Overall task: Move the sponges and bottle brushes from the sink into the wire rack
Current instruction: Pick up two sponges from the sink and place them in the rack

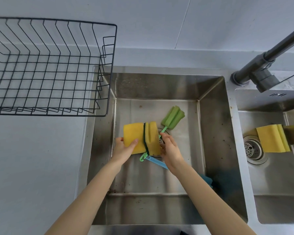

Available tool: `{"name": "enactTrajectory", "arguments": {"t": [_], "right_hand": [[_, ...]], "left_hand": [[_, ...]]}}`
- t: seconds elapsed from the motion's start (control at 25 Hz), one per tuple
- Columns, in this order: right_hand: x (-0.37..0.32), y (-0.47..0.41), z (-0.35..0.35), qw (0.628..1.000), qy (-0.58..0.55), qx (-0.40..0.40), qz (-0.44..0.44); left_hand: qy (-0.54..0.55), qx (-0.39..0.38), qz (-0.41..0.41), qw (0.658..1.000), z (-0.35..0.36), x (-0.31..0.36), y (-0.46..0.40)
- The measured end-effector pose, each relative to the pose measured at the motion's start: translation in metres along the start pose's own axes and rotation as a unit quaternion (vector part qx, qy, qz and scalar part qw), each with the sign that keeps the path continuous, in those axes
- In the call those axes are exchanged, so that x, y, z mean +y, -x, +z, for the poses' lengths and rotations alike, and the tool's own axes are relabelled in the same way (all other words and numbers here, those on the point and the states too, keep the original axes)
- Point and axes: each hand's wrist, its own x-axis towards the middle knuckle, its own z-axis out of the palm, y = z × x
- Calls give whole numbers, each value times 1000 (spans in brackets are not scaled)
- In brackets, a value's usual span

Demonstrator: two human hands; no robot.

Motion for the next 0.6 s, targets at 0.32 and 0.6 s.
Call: {"name": "enactTrajectory", "arguments": {"t": [0.32, 0.6], "right_hand": [[0, 1, -3, 989, -62, -38, 127], [-1, 7, -13, 993, -74, -46, 76]], "left_hand": [[-2, 1, 17, 1000, -3, -1, 4], [-24, 10, 40, 999, -4, 4, 20]]}}
